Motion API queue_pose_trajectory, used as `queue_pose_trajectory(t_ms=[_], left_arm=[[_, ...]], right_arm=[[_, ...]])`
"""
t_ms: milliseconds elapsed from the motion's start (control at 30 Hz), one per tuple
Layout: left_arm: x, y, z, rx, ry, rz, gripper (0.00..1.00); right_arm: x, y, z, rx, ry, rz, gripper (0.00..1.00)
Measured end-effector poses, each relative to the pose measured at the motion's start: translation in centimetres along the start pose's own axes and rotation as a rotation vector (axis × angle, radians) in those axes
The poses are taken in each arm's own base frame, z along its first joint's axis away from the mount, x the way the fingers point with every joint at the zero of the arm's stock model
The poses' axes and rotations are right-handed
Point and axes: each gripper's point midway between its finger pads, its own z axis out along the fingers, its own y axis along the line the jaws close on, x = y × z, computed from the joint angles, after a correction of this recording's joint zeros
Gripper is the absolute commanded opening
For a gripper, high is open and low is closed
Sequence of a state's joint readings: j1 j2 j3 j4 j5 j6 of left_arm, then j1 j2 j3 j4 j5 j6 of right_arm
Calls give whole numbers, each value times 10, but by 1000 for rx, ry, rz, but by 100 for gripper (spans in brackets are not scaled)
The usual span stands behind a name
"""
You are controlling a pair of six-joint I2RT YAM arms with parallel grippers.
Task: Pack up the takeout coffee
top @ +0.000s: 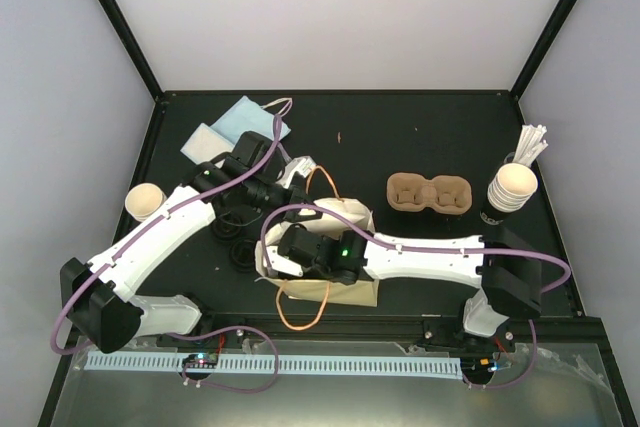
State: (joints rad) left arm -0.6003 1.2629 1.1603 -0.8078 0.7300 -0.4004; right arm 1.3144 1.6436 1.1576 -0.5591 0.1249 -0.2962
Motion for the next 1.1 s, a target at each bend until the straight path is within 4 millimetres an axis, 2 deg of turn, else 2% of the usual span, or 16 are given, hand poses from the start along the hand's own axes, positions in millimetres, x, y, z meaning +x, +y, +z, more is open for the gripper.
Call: queue_pose_trajectory(t_ms=[367, 1100], left_arm=[[1, 1, 1, -1, 4, -1, 1], [-1, 1, 0, -3, -7, 5, 1]], right_arm=[[11, -1, -6, 4, -88, 17, 50], [0, 0, -1, -9, 0, 9, 50]])
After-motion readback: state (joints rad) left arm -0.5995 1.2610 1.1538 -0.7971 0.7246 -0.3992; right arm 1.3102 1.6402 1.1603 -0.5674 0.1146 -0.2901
